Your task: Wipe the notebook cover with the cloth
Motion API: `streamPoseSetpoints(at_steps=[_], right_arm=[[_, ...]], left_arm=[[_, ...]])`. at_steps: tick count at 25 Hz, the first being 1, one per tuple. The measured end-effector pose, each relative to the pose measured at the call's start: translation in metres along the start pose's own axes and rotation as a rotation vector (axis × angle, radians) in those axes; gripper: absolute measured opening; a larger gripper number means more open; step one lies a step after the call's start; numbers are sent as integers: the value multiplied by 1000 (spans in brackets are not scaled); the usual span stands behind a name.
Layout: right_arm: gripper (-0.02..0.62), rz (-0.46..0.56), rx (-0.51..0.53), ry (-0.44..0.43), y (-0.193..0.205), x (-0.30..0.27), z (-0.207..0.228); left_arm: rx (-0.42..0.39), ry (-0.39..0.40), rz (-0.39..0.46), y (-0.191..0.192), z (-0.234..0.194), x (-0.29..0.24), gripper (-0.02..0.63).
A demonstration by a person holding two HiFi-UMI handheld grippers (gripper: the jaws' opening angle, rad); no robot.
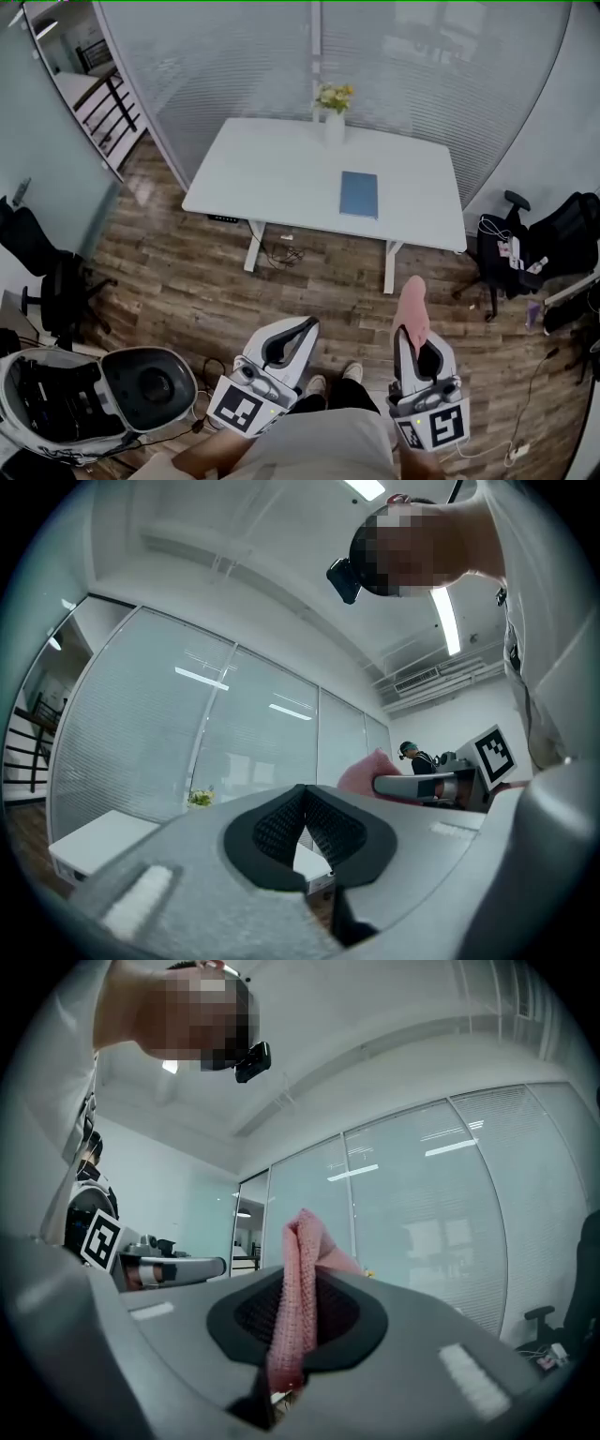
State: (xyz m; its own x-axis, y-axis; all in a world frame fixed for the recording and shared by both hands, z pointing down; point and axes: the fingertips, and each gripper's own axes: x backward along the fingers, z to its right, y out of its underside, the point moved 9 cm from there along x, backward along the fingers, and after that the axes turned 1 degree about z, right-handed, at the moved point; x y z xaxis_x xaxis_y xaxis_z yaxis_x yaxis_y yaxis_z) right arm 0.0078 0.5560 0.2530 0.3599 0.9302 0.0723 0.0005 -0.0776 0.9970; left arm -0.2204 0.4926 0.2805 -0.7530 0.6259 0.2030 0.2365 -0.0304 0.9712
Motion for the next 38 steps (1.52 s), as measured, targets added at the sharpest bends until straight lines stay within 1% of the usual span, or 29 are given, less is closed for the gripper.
streamPoseSetpoints(at_steps=[1, 3, 5, 6, 8, 11, 14, 19, 23, 28, 33, 38], right_arm=[[32, 7, -9, -2, 5, 9, -5], [32, 31, -36, -12, 8, 37, -9], [32, 44, -44, -21, 4, 55, -5], [32, 43, -41, -23, 3, 56, -2], [32, 40, -30, -29, 2, 51, 2], [31, 43, 16, -30, 4, 42, 8], [31, 35, 56, -19, 6, 31, 20], [31, 28, 55, -5, 6, 5, 56], [31, 18, 49, 2, 12, -9, 88], [31, 20, 44, -2, 16, -27, 130], [31, 17, 36, -9, 18, -53, 175], [31, 18, 31, -12, 20, -74, 211]], left_arm=[[-5, 5, 3, 3, 6, 8, 2], [-17, 17, 17, 6, 32, 23, 2], [-22, 18, 11, 2, 53, 26, 2], [-23, 14, 3, 0, 56, 25, 2], [-26, 8, 6, -2, 52, 20, 2], [-47, 4, 44, 0, 45, 10, 2], [-37, -4, 5, 7, 37, -3, 2], [-31, -27, 11, 12, 20, -47, 2], [-32, -23, 10, 17, 16, -84, 2], [-45, -2, -20, 26, 13, -131, 2], [-41, -5, -34, 33, 1, -184, 2], [-37, -12, -53, 43, -10, -223, 2]])
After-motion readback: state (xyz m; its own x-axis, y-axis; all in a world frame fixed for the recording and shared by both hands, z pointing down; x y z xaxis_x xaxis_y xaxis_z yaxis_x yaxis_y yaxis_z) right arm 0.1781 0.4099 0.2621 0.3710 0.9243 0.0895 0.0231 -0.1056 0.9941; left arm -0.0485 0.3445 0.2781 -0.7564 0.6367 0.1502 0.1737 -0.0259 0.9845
